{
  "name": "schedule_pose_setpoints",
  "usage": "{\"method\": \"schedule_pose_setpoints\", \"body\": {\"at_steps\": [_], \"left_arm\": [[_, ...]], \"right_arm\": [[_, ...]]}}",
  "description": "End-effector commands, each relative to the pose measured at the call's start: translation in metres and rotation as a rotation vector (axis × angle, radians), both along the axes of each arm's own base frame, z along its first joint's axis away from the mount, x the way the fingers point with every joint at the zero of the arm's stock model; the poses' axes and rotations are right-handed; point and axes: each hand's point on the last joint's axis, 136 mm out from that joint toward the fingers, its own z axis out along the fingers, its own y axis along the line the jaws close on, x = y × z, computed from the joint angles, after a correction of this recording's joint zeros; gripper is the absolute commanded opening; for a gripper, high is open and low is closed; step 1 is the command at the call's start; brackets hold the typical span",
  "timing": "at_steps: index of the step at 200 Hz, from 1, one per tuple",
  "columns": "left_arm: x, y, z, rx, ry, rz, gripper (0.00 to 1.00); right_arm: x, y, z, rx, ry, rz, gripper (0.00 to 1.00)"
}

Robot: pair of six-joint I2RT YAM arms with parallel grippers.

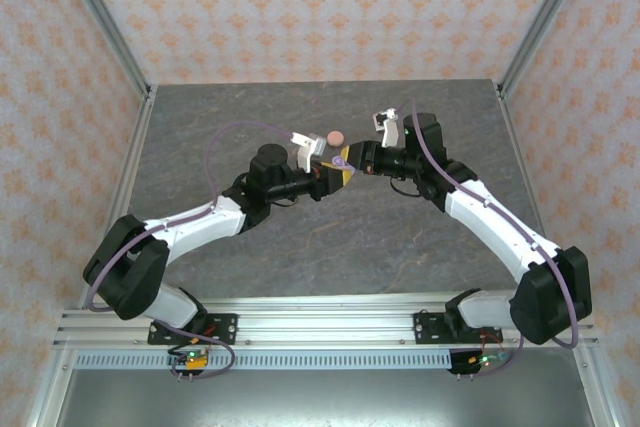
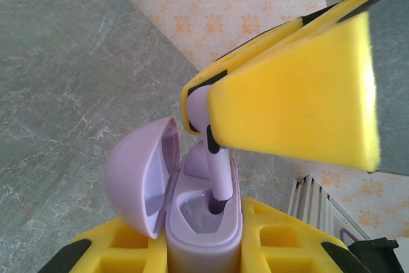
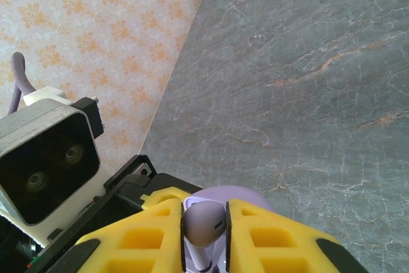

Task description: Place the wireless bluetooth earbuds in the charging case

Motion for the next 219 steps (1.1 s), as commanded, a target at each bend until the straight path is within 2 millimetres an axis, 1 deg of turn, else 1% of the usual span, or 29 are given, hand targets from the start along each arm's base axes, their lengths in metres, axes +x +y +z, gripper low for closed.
{"method": "schedule_pose_setpoints", "body": {"at_steps": [1,45,83,112,154,219], "left_arm": [[0.001,0.003,0.038,-0.051,-0.069,0.006,0.17],[0.001,0.003,0.039,-0.047,-0.069,0.007,0.17],[0.005,0.005,0.039,-0.039,-0.069,0.032,0.16],[0.004,0.004,0.042,-0.042,-0.078,0.021,0.16],[0.003,0.004,0.041,-0.018,-0.088,0.011,0.16],[0.0,0.004,0.042,-0.007,-0.106,-0.006,0.16]], "right_arm": [[-0.007,0.0,0.006,0.0,-0.029,0.028,0.21],[-0.011,0.002,0.004,-0.013,-0.029,0.05,0.21],[-0.016,0.004,0.002,-0.034,-0.03,0.068,0.21],[-0.017,0.003,0.0,-0.051,-0.028,0.068,0.24],[-0.019,0.003,0.004,-0.054,-0.037,0.077,0.25],[-0.023,0.003,0.006,-0.068,-0.044,0.095,0.3]]}}
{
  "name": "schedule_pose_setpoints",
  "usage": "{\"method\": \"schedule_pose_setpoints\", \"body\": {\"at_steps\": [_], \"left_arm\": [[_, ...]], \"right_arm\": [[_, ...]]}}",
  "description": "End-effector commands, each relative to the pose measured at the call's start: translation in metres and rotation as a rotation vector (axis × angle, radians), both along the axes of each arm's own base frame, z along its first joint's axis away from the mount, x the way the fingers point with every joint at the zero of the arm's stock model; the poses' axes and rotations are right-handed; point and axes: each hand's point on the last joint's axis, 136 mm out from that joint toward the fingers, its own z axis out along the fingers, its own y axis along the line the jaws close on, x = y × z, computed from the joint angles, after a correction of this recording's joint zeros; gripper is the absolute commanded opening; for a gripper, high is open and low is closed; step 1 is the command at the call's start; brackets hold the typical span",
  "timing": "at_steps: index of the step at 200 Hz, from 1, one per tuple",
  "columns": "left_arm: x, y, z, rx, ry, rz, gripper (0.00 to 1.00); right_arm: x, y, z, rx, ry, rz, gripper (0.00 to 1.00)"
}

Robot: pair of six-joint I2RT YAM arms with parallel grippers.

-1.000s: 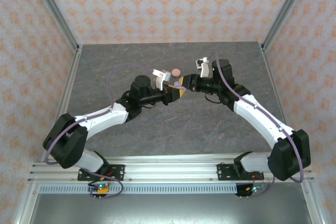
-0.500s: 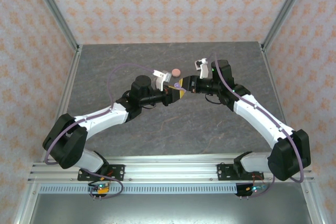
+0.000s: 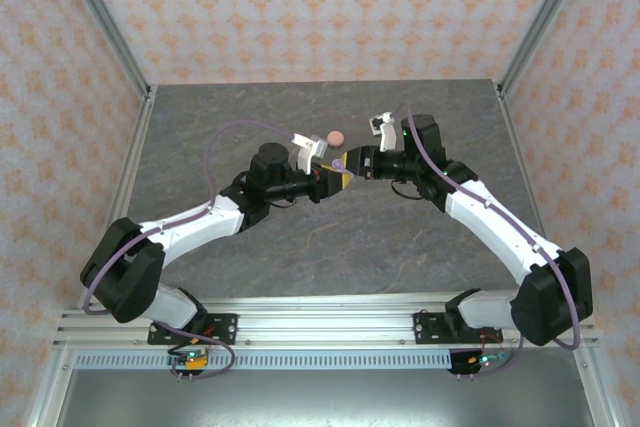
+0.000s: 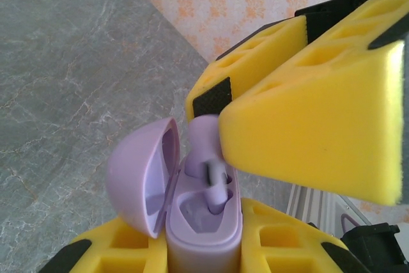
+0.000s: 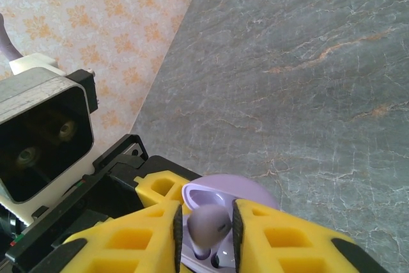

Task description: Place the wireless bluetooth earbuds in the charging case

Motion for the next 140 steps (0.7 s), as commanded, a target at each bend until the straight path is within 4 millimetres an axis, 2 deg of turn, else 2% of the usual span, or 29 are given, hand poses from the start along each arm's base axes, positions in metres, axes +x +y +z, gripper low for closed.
{"method": "schedule_pose_setpoints", "body": {"at_steps": [1,70,140], "left_arm": [[0.005,0.002,0.047,-0.053,-0.128,0.004,0.16],[-0.002,0.001,0.048,-0.029,-0.171,-0.034,0.16],[-0.006,0.003,0.034,0.038,-0.192,-0.058,0.16]], "right_arm": [[-0.012,0.001,0.011,-0.007,-0.015,0.037,0.3],[-0.014,0.001,0.013,-0.022,-0.019,0.043,0.4],[-0.019,0.001,0.018,-0.043,-0.033,0.048,0.43]]}}
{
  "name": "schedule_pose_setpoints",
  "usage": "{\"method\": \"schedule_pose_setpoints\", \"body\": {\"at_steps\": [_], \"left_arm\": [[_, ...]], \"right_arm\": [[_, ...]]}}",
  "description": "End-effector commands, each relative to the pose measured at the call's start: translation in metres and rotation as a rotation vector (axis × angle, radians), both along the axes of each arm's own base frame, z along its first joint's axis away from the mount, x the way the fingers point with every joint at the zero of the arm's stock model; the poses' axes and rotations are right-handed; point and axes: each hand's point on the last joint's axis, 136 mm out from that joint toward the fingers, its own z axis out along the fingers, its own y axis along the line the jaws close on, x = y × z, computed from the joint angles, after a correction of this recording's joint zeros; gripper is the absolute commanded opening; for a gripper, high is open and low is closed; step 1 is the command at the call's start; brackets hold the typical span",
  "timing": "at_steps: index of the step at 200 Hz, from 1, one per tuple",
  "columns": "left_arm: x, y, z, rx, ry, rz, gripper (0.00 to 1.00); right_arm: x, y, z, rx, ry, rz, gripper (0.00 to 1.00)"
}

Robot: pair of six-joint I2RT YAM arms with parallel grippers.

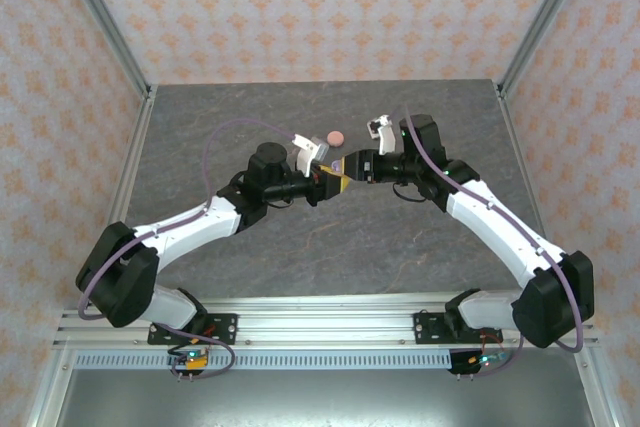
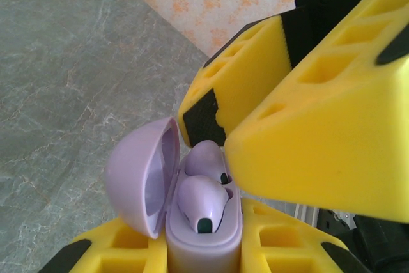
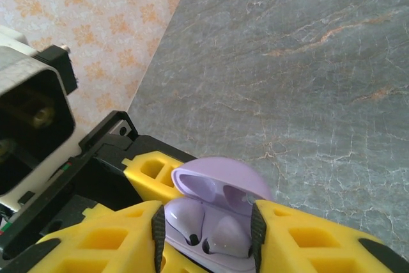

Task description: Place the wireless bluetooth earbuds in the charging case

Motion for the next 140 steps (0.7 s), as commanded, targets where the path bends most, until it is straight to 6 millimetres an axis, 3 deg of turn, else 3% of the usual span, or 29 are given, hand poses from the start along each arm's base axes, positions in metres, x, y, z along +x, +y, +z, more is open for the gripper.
{"method": "schedule_pose_setpoints", "body": {"at_steps": [1,45,91,140], "left_arm": [[0.002,0.001,0.032,-0.019,-0.104,-0.009,0.16],[0.008,0.007,0.009,0.044,-0.088,0.036,0.16],[0.001,0.006,0.002,0.035,-0.115,0.008,0.16],[-0.012,-0.004,0.012,0.003,-0.143,-0.079,0.16]], "right_arm": [[-0.006,0.0,0.02,0.002,-0.051,0.011,0.44],[0.013,-0.026,0.022,-0.063,-0.089,-0.186,0.49],[0.025,-0.049,0.003,-0.141,-0.053,-0.296,0.49],[0.029,-0.054,-0.023,-0.169,0.037,-0.276,0.33]]}}
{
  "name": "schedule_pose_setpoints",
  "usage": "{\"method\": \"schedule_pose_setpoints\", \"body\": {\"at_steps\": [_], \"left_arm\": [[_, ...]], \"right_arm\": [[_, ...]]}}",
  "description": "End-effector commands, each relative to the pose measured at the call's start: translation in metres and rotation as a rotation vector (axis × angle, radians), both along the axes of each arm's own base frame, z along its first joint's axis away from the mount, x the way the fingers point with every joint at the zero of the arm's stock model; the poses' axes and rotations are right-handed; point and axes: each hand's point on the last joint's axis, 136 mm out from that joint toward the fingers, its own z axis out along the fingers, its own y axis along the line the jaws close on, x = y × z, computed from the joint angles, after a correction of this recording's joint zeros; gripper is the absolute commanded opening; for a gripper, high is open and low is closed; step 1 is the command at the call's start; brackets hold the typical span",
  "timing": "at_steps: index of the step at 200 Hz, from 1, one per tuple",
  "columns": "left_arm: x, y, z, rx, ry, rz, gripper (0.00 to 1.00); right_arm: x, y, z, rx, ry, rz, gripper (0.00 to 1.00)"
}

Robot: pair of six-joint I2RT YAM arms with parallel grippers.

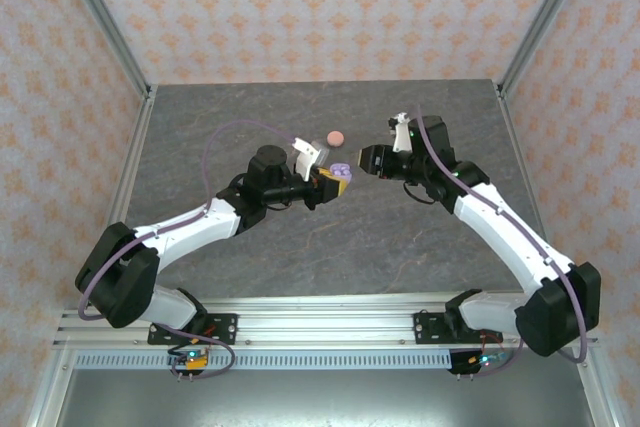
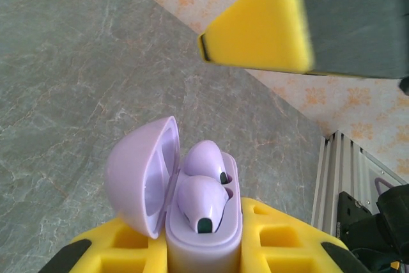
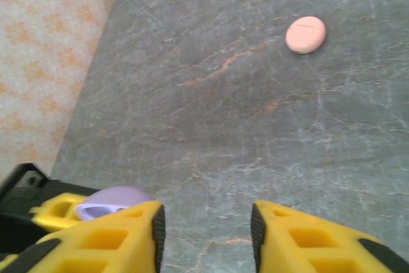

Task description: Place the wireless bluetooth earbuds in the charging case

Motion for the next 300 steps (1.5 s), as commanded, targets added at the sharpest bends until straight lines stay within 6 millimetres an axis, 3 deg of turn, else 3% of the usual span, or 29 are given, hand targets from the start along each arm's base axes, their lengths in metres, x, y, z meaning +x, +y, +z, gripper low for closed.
{"method": "schedule_pose_setpoints", "body": {"at_steps": [1,64,153,230,300], "left_arm": [[-0.009,-0.007,0.023,-0.044,-0.091,-0.065,0.16],[-0.028,-0.016,0.037,-0.077,-0.13,-0.174,0.16],[-0.033,-0.019,0.043,-0.085,-0.14,-0.21,0.16],[-0.025,-0.024,0.022,-0.055,-0.049,-0.201,0.16],[-0.02,-0.024,0.005,-0.025,0.014,-0.166,0.16]], "right_arm": [[0.002,-0.005,-0.008,-0.015,0.042,-0.01,0.33],[-0.003,0.009,-0.021,0.038,0.121,0.09,0.19],[-0.02,0.032,-0.016,0.134,0.158,0.254,0.16],[-0.034,0.035,0.013,0.194,0.053,0.319,0.16],[-0.035,0.025,0.02,0.17,-0.019,0.272,0.16]]}}
